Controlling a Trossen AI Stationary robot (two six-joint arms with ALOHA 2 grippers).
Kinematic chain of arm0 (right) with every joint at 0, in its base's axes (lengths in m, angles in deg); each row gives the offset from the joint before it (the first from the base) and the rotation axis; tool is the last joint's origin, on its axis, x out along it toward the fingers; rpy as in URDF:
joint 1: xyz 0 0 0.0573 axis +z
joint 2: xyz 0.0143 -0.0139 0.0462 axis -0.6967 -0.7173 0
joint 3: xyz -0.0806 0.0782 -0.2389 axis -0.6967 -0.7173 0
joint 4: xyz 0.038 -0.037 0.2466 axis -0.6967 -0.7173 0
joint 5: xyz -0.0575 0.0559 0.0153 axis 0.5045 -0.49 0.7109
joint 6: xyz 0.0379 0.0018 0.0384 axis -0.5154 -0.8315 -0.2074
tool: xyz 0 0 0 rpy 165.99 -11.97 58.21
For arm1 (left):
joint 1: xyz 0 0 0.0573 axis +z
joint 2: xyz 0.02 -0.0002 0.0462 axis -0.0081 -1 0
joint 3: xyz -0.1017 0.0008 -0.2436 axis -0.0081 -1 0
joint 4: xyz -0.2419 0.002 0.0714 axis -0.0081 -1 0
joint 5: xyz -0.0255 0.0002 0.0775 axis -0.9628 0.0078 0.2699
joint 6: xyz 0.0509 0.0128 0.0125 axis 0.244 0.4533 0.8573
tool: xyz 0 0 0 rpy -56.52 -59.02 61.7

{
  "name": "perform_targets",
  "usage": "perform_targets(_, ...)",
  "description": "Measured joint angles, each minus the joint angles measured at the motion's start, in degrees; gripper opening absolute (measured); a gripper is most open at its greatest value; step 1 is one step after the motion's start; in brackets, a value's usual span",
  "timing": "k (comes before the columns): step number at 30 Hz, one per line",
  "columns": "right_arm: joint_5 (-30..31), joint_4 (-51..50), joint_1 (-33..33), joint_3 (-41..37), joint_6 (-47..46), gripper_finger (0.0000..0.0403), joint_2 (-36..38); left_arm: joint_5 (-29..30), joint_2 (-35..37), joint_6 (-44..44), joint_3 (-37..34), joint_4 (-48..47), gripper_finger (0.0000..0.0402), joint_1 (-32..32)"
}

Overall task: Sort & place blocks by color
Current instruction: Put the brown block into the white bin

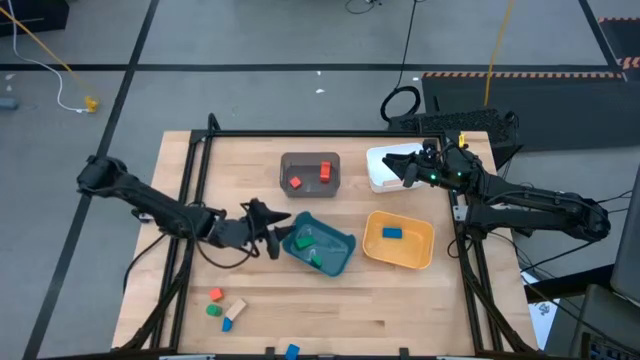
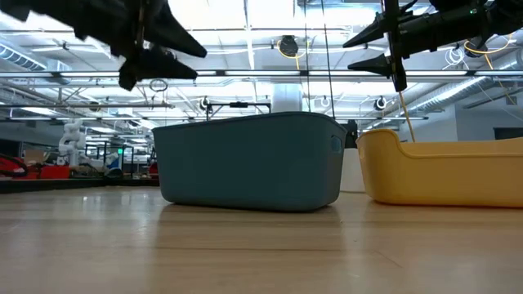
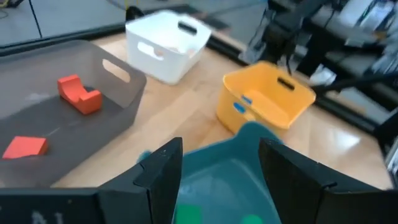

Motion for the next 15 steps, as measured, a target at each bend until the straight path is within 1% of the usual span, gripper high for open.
perform_targets(3,0.0,0.0,0.0,0.0,0.0,0.0203,0.0,-0.4,-0.4,-2.7,3.7,-7.5,0.0212,-1.4)
perform_targets(6,0.0,0.0,0.0,0.0,0.0,0.0203,0.0,-0.7,-0.9,-5.8,5.3,-10.5,0.0212,-4.4)
perform_targets(9,0.0,0.0,0.0,0.0,0.0,0.0203,0.0,-0.6,-0.9,-11.0,5.7,-12.3,0.0212,-7.8)
perform_targets(15,0.0,0.0,0.0,0.0,0.0,0.0203,0.0,4.3,-1.7,-21.5,5.8,-13.8,0.0218,-15.0)
